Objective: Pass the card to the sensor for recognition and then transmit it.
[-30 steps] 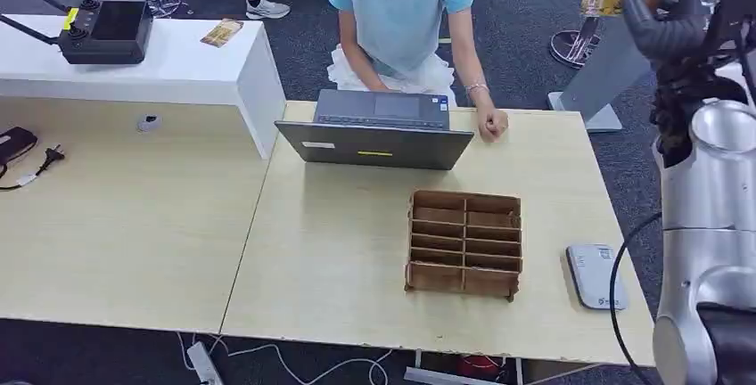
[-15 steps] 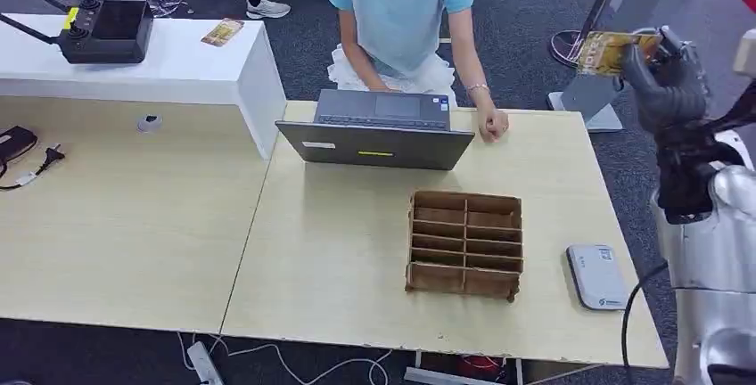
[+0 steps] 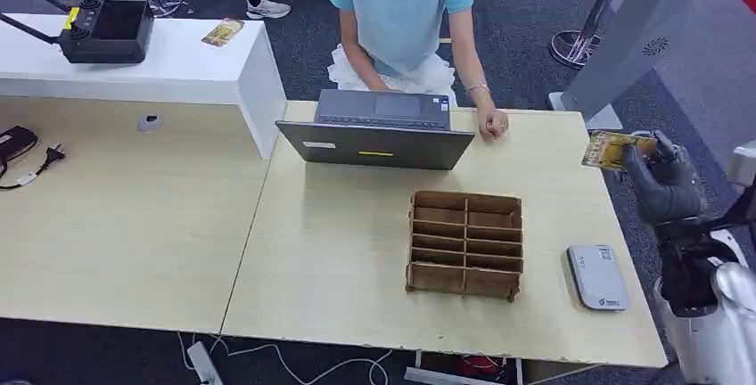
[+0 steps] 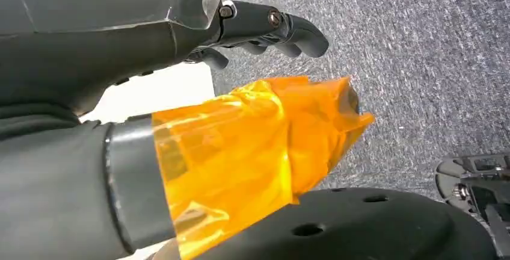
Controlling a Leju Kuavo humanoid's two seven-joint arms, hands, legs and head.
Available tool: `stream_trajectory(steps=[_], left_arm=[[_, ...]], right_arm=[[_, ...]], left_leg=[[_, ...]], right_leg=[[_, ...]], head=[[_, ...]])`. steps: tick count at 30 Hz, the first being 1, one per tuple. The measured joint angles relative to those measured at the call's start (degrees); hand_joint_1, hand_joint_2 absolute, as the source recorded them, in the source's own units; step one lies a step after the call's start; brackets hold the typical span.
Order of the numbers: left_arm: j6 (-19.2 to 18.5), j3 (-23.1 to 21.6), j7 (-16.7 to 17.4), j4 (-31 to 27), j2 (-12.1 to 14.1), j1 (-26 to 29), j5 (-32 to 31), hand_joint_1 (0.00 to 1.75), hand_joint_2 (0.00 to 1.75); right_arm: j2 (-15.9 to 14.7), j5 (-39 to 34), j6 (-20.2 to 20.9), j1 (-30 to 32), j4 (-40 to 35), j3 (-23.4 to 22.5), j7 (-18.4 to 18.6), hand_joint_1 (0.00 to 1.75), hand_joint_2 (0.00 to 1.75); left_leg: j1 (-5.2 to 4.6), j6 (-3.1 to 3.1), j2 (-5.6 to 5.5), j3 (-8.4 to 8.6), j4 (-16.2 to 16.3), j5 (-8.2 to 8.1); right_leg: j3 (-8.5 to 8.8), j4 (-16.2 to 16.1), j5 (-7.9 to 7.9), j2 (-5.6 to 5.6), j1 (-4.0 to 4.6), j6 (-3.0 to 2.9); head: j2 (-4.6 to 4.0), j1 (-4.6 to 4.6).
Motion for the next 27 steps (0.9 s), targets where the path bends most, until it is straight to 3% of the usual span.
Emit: stream_trajectory(steps=[16,27], left_arm=[[0.2,0.4,0.0,0.0,0.3,0.1,-0.1,0.00,0.00],[0.3,0.4,0.0,0.0,0.6,0.1,-0.3,0.00,0.00]], right_arm=[[-0.7,0.3,-0.3,12.3,-0.4,-9.5,-0.9,1.75,1.75],[-0.7,4.6,0.1,15.1,0.9,-13.2,-1.0,1.75,1.75]], left_leg=[[0.00,-0.02,0.00,0.00,0.0,-0.02],[-0.01,-0.02,0.01,0.00,0.0,-0.03]], right_leg=[[0.00,0.0,-0.03,0.00,0.00,0.04],[0.00,0.0,-0.03,0.02,-0.01,0.04]], head=[[0.00,0.00],[0.00,0.00]])
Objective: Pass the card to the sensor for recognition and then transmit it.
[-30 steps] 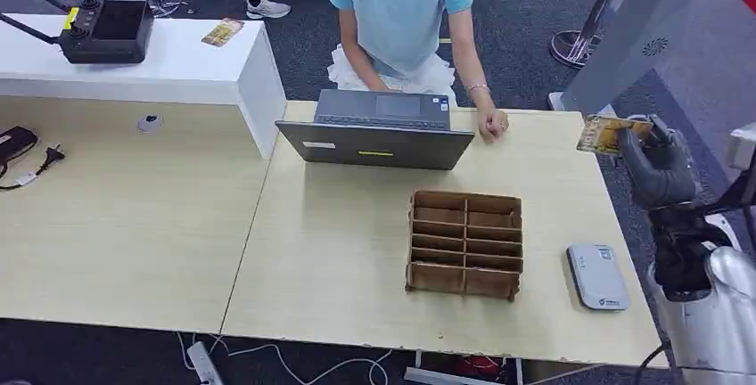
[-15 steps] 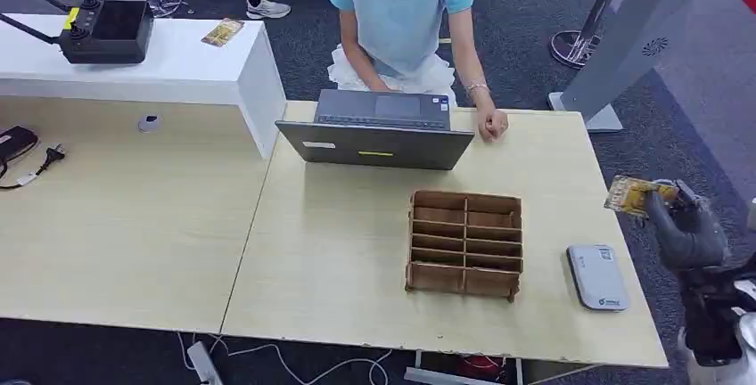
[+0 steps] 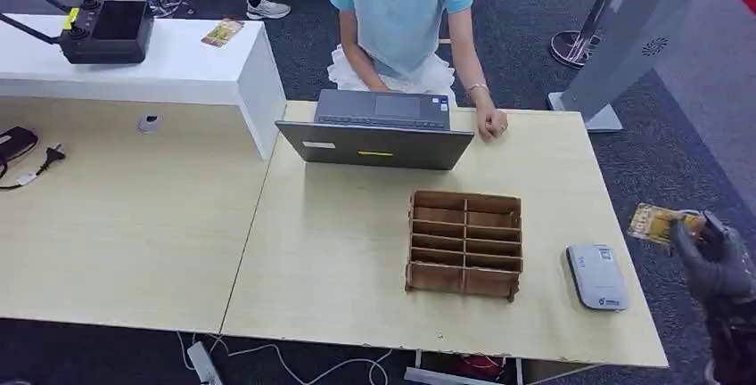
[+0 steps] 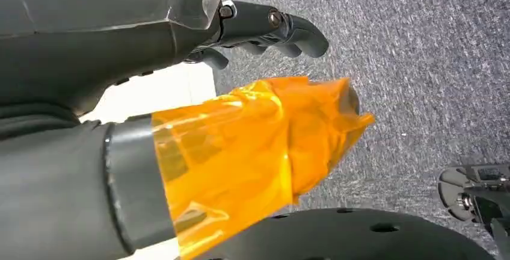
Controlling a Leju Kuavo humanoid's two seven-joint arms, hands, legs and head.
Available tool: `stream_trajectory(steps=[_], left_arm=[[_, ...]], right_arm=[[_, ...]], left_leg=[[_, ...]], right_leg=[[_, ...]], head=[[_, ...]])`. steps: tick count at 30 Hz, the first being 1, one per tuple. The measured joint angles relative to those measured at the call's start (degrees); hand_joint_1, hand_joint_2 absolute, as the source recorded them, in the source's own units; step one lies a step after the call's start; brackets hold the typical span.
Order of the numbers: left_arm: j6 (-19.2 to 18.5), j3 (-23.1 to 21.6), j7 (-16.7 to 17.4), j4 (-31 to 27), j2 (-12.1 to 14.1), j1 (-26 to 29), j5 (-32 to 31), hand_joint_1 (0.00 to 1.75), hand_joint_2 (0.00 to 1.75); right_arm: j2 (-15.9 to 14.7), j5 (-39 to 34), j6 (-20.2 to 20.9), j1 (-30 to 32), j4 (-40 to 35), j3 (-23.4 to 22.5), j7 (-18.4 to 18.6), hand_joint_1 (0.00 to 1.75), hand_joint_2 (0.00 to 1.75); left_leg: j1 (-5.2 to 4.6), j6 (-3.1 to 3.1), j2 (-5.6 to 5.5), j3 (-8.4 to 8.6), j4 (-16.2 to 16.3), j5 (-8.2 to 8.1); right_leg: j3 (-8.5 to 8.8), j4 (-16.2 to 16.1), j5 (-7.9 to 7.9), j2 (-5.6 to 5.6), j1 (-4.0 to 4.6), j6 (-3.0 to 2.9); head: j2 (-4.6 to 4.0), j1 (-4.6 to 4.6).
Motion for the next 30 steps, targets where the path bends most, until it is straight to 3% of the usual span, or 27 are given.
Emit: stream_trajectory(steps=[17,30], left_arm=[[0.0,0.0,0.0,0.0,0.2,0.0,-0.5,0.00,0.00],[-0.1,0.0,0.0,0.0,0.2,0.0,-0.2,0.00,0.00]], right_arm=[[0.3,7.0,0.3,0.4,4.4,-0.2,-0.2,1.75,1.75],[0.3,7.7,0.1,0.4,9.2,-0.4,-0.6,1.75,1.75]], left_leg=[[0.00,0.00,0.00,0.00,0.0,0.00],[0.00,0.00,0.00,0.00,0.0,0.00]], right_leg=[[0.00,0.0,0.00,0.00,0.00,0.00],[0.00,0.0,0.00,0.00,0.00,0.00]], head=[[0.00,-0.02],[0.00,0.00]])
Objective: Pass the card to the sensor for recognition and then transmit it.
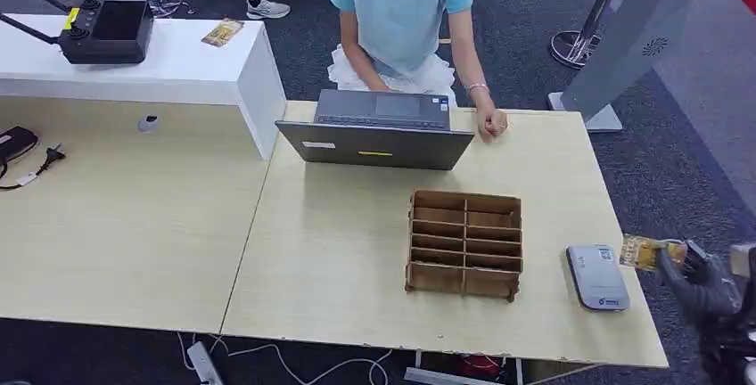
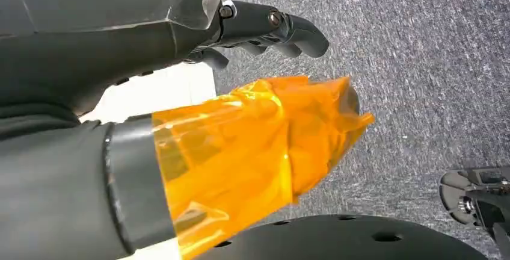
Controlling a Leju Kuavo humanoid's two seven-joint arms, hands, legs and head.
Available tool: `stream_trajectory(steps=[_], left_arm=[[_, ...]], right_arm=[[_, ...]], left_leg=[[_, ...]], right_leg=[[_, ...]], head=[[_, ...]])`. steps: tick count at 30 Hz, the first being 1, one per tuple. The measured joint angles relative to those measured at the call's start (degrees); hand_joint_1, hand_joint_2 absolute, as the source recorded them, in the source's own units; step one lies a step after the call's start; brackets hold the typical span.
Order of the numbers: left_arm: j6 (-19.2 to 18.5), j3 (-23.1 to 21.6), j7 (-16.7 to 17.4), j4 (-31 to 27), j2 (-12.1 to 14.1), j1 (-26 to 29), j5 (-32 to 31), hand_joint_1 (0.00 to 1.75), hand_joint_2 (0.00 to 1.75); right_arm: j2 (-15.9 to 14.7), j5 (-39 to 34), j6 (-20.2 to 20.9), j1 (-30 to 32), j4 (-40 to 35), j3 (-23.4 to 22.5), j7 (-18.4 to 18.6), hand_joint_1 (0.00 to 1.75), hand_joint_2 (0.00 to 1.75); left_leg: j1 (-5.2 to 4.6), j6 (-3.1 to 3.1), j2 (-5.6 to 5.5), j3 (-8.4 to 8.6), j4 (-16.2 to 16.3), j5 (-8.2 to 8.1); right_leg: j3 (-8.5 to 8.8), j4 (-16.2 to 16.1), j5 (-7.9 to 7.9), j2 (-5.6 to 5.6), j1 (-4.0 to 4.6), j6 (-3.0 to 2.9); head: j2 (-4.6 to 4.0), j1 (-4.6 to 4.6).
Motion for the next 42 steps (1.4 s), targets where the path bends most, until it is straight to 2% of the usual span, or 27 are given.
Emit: stream_trajectory(steps=[27,42], left_arm=[[0.0,0.5,0.1,0.0,-0.5,0.0,0.0,0.00,0.00],[0.5,0.5,0.1,0.0,-0.5,0.0,0.1,0.00,0.00]], right_arm=[[1.1,3.5,-0.4,-0.1,2.5,0.5,0.7,1.75,1.75],[1.2,7.7,-2.3,-0.2,4.3,2.2,1.5,1.75,1.75]], left_leg=[[0.00,0.00,0.00,-0.01,0.0,0.00],[0.00,0.00,0.00,-0.01,0.0,0.00]], right_leg=[[0.01,0.0,0.00,0.00,0.00,0.00],[0.01,0.0,0.00,-0.01,0.00,0.00]], head=[[0.00,-0.02],[0.00,-0.02]])
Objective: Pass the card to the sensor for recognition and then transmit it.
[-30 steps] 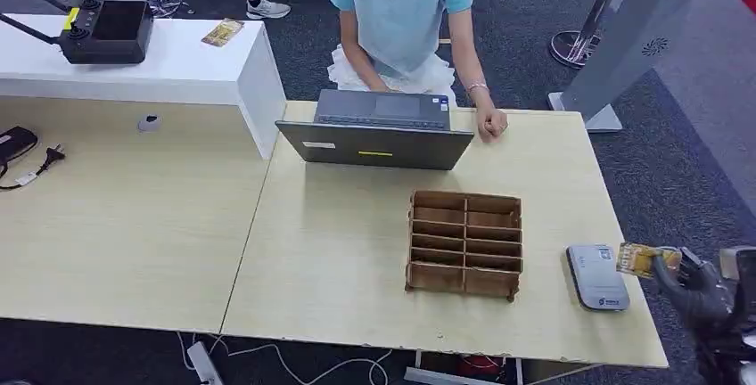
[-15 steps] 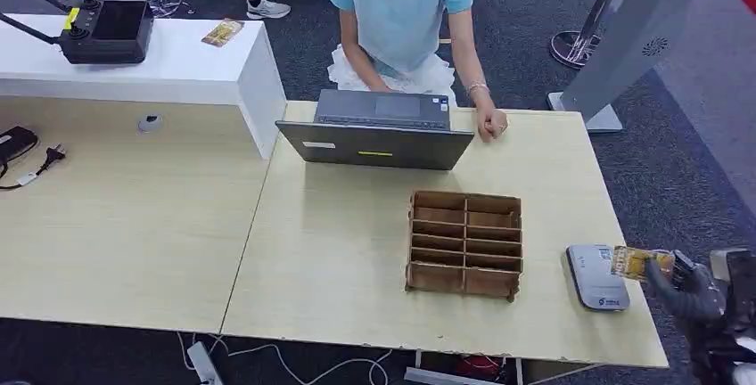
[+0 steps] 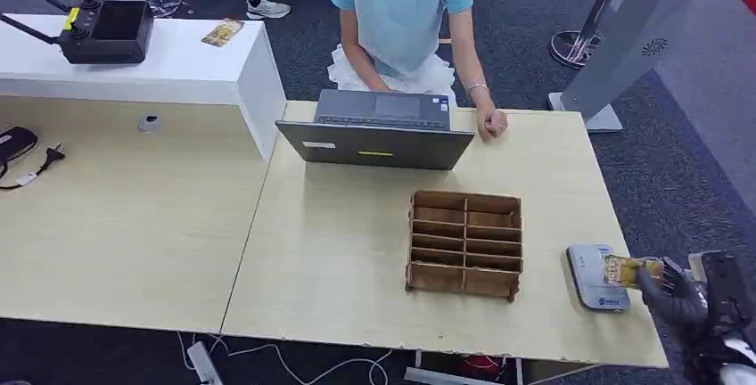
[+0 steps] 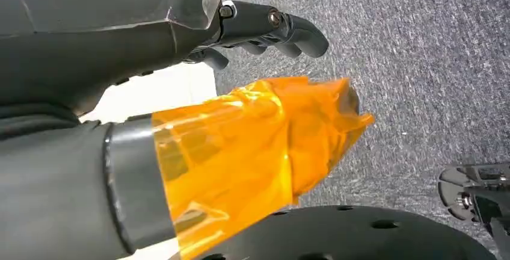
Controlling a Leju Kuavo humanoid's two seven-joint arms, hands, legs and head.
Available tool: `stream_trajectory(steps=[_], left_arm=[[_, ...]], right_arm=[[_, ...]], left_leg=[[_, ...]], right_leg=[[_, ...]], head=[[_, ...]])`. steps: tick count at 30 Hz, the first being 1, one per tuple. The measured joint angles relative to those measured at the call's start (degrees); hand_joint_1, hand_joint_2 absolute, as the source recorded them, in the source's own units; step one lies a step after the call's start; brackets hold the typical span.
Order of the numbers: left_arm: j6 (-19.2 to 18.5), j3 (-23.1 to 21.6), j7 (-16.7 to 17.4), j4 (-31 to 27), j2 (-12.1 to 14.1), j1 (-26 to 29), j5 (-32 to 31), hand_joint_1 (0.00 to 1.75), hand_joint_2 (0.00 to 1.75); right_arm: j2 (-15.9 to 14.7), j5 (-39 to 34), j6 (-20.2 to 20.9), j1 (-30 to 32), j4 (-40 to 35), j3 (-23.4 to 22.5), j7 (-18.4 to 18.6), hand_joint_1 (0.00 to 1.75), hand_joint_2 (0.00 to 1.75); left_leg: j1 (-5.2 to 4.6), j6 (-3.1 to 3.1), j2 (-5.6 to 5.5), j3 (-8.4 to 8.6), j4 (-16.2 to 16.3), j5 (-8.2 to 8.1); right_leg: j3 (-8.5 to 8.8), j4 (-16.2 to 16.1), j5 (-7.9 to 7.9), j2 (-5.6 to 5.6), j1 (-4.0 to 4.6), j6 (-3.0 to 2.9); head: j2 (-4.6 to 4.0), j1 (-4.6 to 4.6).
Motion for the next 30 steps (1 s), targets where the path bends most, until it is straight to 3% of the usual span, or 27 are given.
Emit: stream_trajectory(steps=[16,24,30], left_arm=[[0.2,0.0,0.1,0.0,0.0,0.0,-0.3,0.00,0.00],[0.2,0.0,0.2,0.0,0.0,0.0,-0.3,0.00,0.00],[0.2,0.0,0.6,0.0,0.0,0.0,-0.3,0.00,0.00]], right_arm=[[0.3,2.9,-0.7,-0.6,1.2,1.4,0.1,1.75,1.75],[0.3,7.1,-4.0,-1.9,3.9,2.2,0.2,1.75,1.75],[0.3,14.1,-8.8,-2.8,5.2,2.9,1.3,1.75,1.75]], left_leg=[[0.00,0.00,0.00,0.00,0.0,0.00],[0.00,0.00,0.00,0.00,0.0,0.00],[0.00,0.00,0.00,0.00,0.0,0.00]], right_leg=[[0.00,0.0,0.00,0.00,0.00,0.00],[0.00,0.0,0.00,0.00,0.00,0.00],[0.01,0.0,0.00,0.00,0.00,0.00]], head=[[0.00,0.02],[0.00,0.02],[0.00,0.02]])
